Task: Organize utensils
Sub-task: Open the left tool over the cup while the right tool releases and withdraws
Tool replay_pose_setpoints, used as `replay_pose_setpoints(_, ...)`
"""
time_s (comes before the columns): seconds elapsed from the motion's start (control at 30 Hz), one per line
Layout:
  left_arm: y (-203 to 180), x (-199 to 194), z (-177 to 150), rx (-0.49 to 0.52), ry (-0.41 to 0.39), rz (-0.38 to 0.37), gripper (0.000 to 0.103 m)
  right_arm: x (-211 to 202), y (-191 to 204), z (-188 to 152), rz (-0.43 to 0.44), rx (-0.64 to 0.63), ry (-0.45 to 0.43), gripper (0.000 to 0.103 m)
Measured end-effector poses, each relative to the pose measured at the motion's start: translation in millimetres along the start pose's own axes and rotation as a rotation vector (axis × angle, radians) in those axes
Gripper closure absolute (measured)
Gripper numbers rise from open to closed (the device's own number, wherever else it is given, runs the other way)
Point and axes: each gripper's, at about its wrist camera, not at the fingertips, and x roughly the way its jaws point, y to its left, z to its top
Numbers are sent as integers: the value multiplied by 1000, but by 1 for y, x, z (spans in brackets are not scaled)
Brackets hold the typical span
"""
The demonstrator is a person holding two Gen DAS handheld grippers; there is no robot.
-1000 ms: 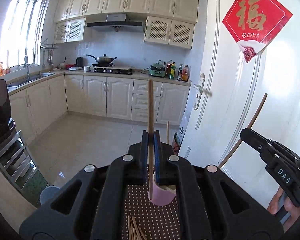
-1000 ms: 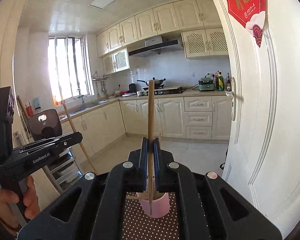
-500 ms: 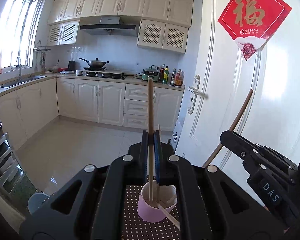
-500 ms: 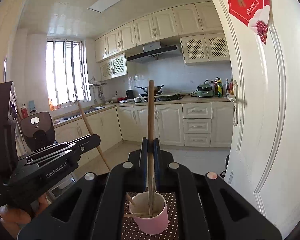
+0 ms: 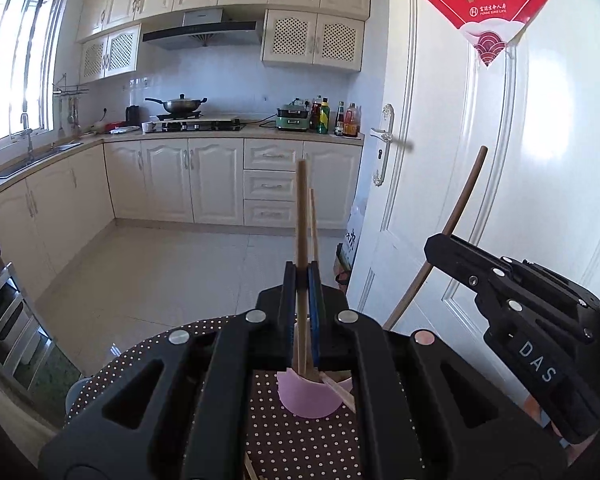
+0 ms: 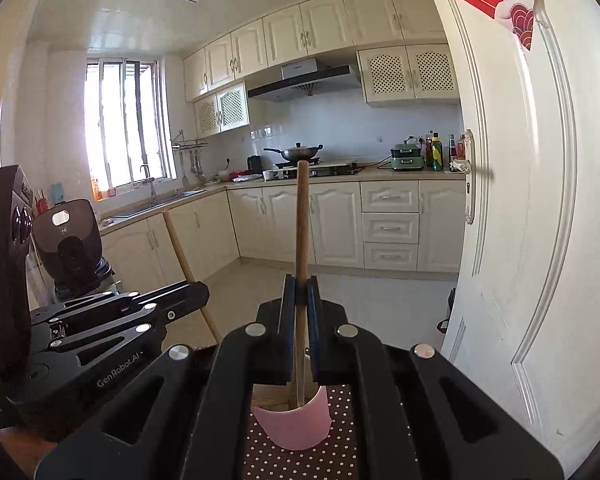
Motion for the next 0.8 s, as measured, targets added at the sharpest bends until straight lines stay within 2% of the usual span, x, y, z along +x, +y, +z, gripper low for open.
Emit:
replay_pose_setpoints(0.33,2,7,-5,-18,63,-5,96,10,3,-12,5,2,61,99)
replay_pose_setpoints(0.43,1,8,-6,-8,79,25,96,11,1,-13,3,6,71,99)
replay_pose_setpoints(0.63,-2,7,-5,-1,95,33,95,12,-3,-17,2,27,92,98)
replay_pose_setpoints(0.73,-6,7,-3,15,97,62,81,13,-2,-17,3,30,109,97)
replay_pose_setpoints(0.77,-7,6,-2,18,93,69,65,11,-2,-17,0,30,107,97)
replay_pose_setpoints(0.8,-8,3,-2,19,81,75,44,11,-2,-16,-1,29,106,97)
